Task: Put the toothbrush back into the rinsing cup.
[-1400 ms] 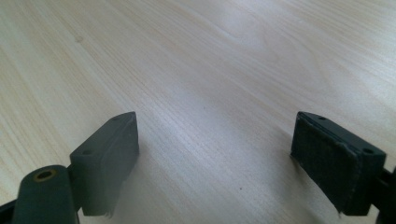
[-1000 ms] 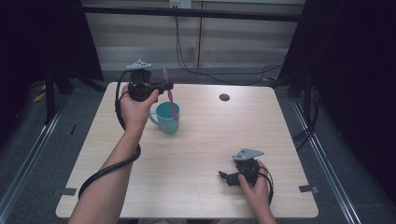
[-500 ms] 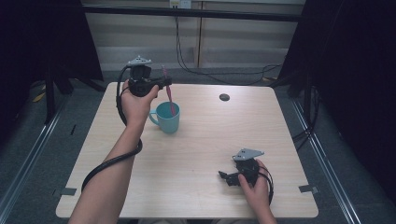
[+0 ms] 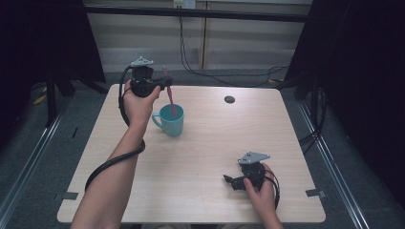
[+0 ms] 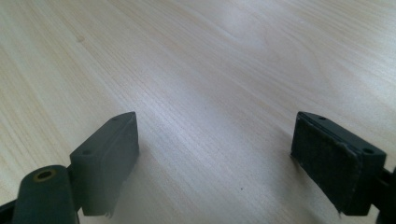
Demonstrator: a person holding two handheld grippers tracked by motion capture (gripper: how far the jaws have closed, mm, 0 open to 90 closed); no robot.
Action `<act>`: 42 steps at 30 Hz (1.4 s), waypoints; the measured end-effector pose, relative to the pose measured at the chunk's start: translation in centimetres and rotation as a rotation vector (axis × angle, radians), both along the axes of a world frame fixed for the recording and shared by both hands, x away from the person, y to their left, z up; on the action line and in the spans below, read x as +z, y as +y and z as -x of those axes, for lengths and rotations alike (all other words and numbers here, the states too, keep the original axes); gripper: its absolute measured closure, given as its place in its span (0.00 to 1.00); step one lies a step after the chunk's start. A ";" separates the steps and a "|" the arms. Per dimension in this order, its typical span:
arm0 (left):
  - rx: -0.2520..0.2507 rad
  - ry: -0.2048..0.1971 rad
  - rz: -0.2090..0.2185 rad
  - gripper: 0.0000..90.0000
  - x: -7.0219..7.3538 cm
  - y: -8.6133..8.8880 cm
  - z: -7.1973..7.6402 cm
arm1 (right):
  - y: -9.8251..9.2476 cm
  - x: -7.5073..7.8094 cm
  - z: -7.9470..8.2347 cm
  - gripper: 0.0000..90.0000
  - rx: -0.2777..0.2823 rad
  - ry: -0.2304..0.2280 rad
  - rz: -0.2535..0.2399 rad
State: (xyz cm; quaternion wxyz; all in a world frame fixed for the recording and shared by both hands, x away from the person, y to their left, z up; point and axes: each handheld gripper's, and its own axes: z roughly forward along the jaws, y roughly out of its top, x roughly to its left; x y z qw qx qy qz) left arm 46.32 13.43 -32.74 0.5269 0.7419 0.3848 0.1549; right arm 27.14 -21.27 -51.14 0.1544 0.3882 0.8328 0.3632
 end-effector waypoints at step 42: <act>0.017 0.038 -0.092 0.93 -7.3 -0.9 0.2 | 0.0 0.0 0.0 0.17 0.004 0.003 0.000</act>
